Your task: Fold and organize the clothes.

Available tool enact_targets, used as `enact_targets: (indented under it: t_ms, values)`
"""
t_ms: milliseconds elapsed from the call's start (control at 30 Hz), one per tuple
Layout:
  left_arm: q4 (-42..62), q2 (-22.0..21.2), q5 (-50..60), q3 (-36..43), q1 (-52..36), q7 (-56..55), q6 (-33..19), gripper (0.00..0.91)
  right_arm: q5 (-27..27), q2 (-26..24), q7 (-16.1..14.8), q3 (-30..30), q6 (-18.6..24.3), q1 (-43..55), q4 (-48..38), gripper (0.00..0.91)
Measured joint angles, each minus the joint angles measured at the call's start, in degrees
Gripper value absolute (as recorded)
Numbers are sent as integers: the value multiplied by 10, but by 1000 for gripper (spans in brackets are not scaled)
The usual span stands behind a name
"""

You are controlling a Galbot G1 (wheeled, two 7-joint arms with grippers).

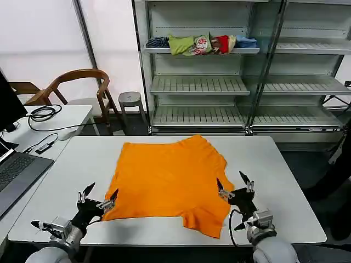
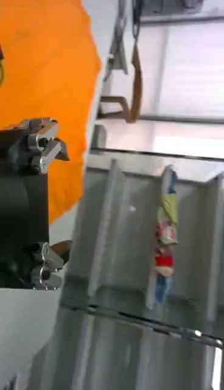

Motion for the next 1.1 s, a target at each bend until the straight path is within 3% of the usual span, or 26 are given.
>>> enact_targets:
  t_ms: [433,1100]
  values:
    - [-8,-9,-17,-4,24,-27,99,907,6,-24,-3,-10,-26,-73,27,907]
    - [18,-12,-32,-11,23,-36,138,907,4,-26,5,-28,-25,-120,26,907]
